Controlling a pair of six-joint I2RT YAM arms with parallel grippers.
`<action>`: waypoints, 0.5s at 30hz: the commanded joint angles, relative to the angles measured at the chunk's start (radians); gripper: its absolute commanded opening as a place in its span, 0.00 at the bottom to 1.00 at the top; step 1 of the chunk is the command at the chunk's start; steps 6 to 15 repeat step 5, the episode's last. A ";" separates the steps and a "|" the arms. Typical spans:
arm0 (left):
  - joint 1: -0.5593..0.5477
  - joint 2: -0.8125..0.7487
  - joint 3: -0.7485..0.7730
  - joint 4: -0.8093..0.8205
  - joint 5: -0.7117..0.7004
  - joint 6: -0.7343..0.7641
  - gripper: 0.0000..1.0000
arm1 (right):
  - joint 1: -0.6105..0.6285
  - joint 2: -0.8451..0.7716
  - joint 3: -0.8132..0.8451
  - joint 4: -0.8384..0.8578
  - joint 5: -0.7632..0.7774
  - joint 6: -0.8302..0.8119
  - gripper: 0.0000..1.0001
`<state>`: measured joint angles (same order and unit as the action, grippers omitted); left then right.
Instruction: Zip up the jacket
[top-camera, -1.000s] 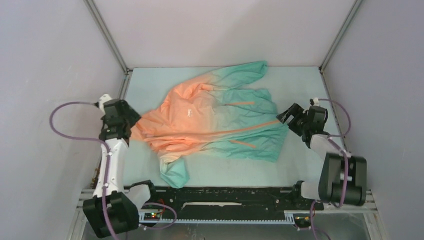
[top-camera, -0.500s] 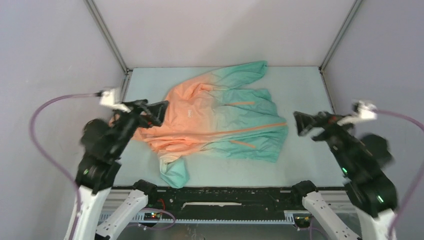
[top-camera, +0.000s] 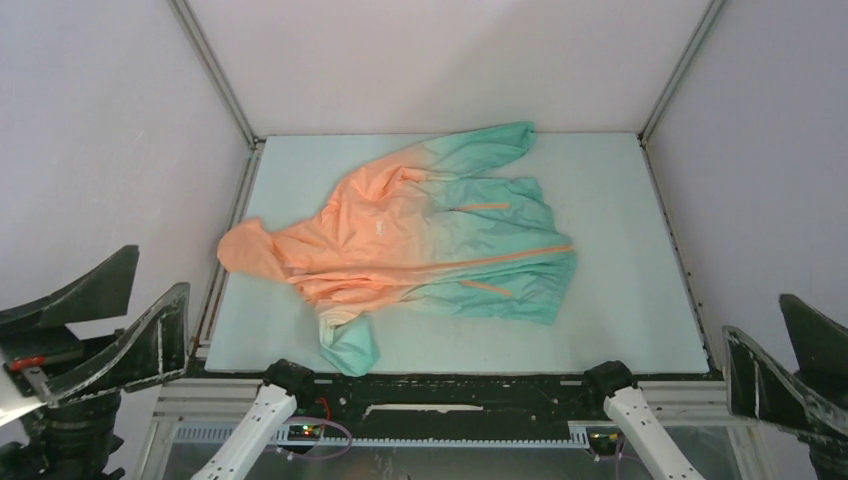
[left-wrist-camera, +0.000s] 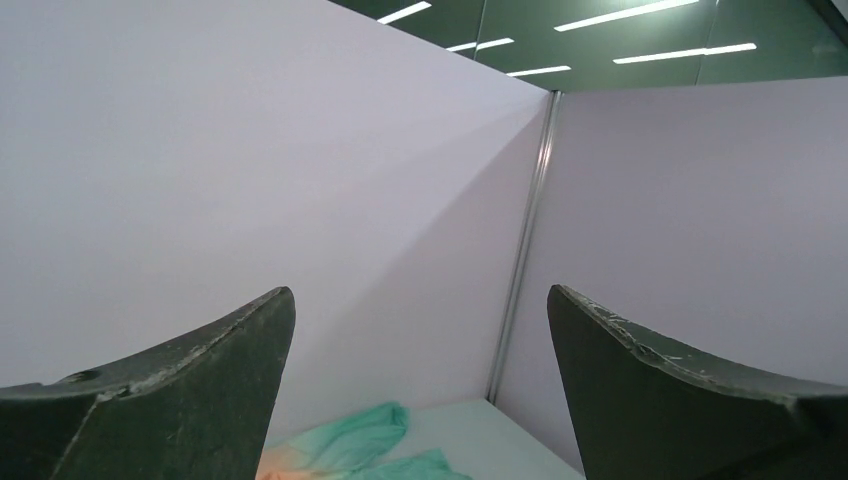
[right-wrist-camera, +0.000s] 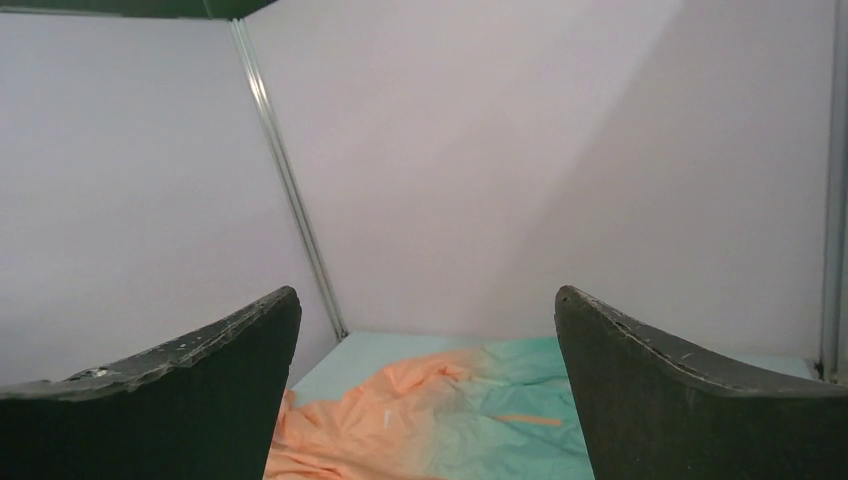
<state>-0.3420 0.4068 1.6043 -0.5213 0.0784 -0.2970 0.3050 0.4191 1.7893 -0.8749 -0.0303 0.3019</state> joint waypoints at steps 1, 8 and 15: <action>-0.003 -0.003 0.047 -0.071 -0.027 0.033 1.00 | -0.021 -0.051 0.009 -0.002 -0.017 -0.030 0.99; -0.003 -0.020 0.054 -0.054 -0.034 0.018 1.00 | -0.021 -0.060 0.023 -0.029 0.020 -0.007 1.00; -0.003 -0.020 0.054 -0.054 -0.034 0.018 1.00 | -0.021 -0.060 0.023 -0.029 0.020 -0.007 1.00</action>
